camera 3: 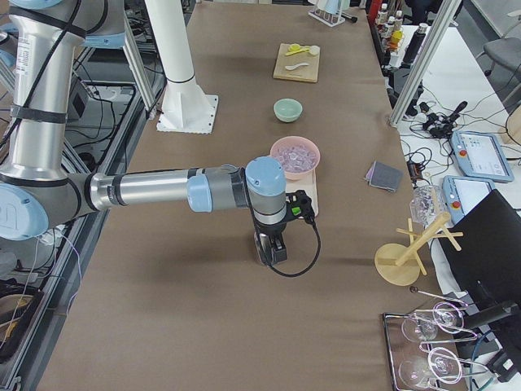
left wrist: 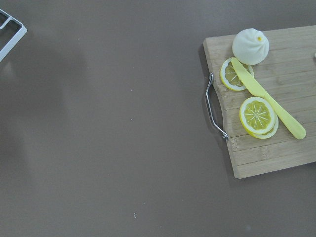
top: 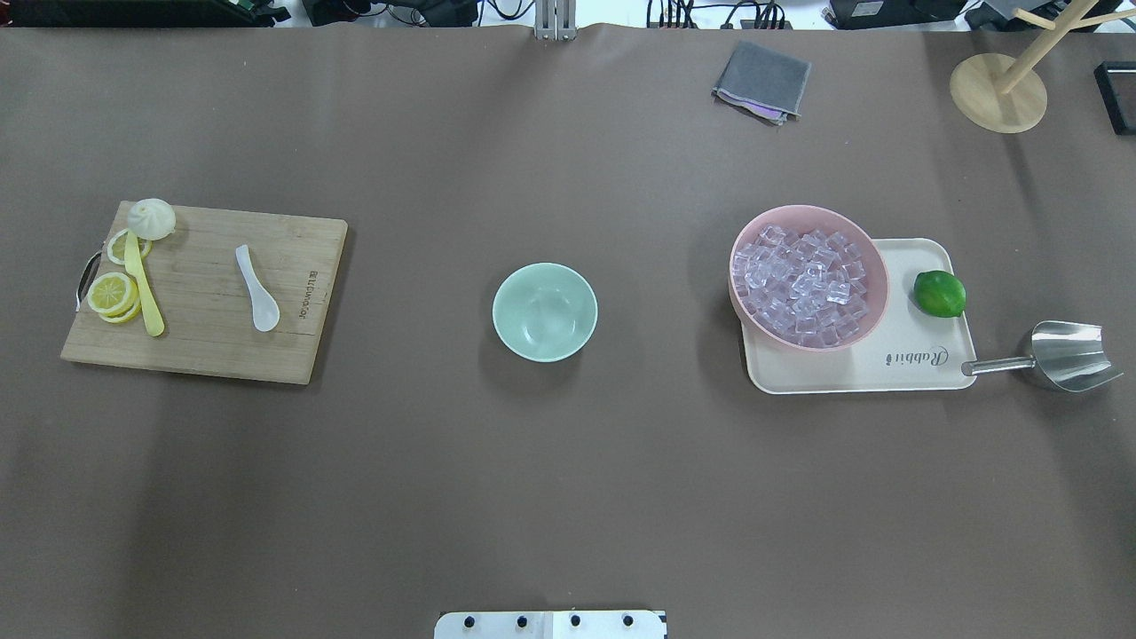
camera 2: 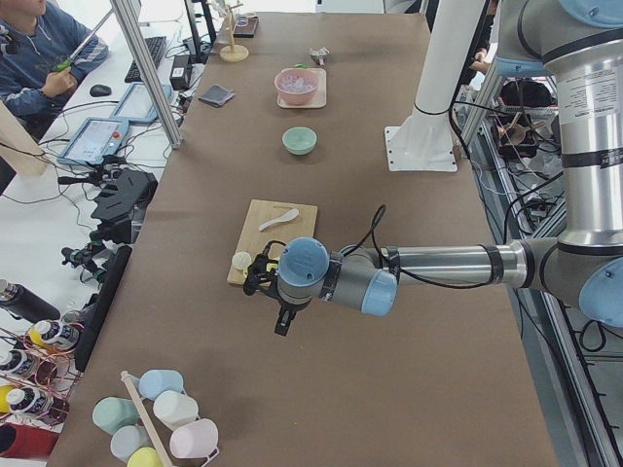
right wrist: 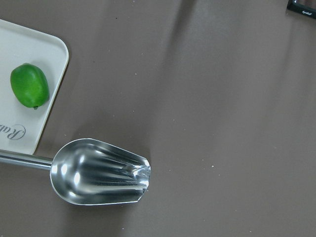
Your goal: Put spoon and ice into bowl
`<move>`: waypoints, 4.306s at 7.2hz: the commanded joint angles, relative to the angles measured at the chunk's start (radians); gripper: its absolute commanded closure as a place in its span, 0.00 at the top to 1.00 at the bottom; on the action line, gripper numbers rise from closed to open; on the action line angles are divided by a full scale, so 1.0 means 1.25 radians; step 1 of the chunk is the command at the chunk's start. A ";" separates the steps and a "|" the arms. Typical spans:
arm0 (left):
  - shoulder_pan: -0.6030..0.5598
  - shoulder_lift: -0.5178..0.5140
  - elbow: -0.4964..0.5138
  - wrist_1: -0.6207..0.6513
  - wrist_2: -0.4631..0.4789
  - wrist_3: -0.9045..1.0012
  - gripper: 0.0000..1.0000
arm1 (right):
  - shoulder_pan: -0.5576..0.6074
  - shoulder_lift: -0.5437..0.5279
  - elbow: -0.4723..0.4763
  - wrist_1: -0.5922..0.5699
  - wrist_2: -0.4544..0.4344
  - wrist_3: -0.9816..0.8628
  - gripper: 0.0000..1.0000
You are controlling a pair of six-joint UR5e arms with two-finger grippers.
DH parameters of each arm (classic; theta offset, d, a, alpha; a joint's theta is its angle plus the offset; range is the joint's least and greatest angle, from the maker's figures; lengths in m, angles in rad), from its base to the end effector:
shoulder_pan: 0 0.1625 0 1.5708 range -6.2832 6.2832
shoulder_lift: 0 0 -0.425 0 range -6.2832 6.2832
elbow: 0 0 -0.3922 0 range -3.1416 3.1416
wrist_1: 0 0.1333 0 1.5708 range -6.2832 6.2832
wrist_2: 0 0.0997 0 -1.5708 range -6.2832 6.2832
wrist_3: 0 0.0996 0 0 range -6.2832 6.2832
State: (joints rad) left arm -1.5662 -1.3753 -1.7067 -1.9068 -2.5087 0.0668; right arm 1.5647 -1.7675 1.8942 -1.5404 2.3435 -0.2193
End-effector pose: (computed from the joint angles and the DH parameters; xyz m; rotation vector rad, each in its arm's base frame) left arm -0.0511 -0.4212 0.6322 0.2849 0.9242 0.1953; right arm 0.0612 -0.4160 0.5846 0.2311 -0.7532 -0.2744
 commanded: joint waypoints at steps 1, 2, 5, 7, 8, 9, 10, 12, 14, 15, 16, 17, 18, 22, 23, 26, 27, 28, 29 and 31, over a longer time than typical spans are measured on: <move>0.000 0.007 0.000 -0.001 -0.001 0.003 0.98 | 0.000 0.004 0.001 0.000 0.000 0.000 1.00; 0.000 0.007 -0.002 -0.001 -0.002 0.002 0.98 | 0.000 0.004 0.001 0.000 0.000 0.001 1.00; 0.005 0.008 0.002 0.000 0.011 0.005 0.98 | 0.000 -0.007 -0.033 0.103 -0.001 0.000 1.00; 0.004 0.012 -0.001 -0.004 0.009 -0.003 0.98 | 0.000 -0.005 -0.045 0.116 0.002 0.001 1.00; 0.005 0.013 -0.003 -0.002 0.002 -0.003 0.98 | 0.000 -0.006 -0.046 0.116 -0.001 0.000 1.00; 0.005 0.017 -0.009 0.005 0.002 -0.008 0.98 | 0.000 -0.007 -0.046 0.116 0.000 0.001 1.00; 0.005 0.018 -0.013 0.006 0.008 -0.043 0.98 | 0.000 -0.007 -0.046 0.116 -0.001 0.001 1.00; 0.006 0.020 -0.024 0.007 0.029 -0.072 0.98 | 0.000 -0.011 -0.046 0.116 0.002 0.000 1.00; 0.009 0.020 -0.026 0.007 0.098 -0.085 0.98 | 0.000 -0.016 -0.046 0.116 0.005 0.002 1.00; 0.009 0.020 -0.026 0.011 0.127 -0.088 0.98 | 0.000 -0.016 -0.046 0.114 0.005 0.002 1.00; 0.009 0.045 -0.029 0.015 0.104 -0.088 0.98 | 0.000 -0.017 -0.046 0.114 0.006 0.006 1.00; 0.006 0.053 -0.029 0.015 0.028 -0.091 0.98 | 0.000 -0.018 -0.045 0.116 0.019 0.028 1.00; 0.006 0.056 -0.026 0.007 -0.019 -0.158 0.98 | -0.001 -0.013 -0.044 0.117 0.037 0.078 1.00; 0.052 -0.008 -0.046 -0.189 -0.002 -0.477 0.98 | -0.116 0.040 -0.032 0.296 0.035 0.511 1.00; 0.105 -0.069 -0.046 -0.185 0.037 -0.603 0.98 | -0.175 0.076 -0.015 0.297 0.026 0.643 1.00; 0.305 -0.194 -0.047 -0.186 0.151 -0.887 0.98 | -0.323 0.164 0.034 0.296 -0.068 0.944 0.99; 0.354 -0.225 -0.040 -0.185 0.189 -0.937 0.98 | -0.380 0.204 0.041 0.295 -0.108 1.029 0.99; 0.390 -0.247 -0.034 -0.182 0.211 -0.977 0.98 | -0.446 0.232 0.041 0.294 -0.182 1.109 0.98; 0.404 -0.281 -0.035 -0.138 0.214 -1.005 0.97 | -0.501 0.248 0.040 0.290 -0.235 1.162 0.96; 0.444 -0.320 -0.031 -0.080 0.268 -1.007 0.97 | -0.574 0.274 0.024 0.286 -0.312 1.236 0.92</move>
State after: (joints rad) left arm -1.0493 -1.7512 -1.7501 -2.0378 -2.2142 -1.1844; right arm 0.9026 -1.4444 1.9348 -1.1799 2.0097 1.2752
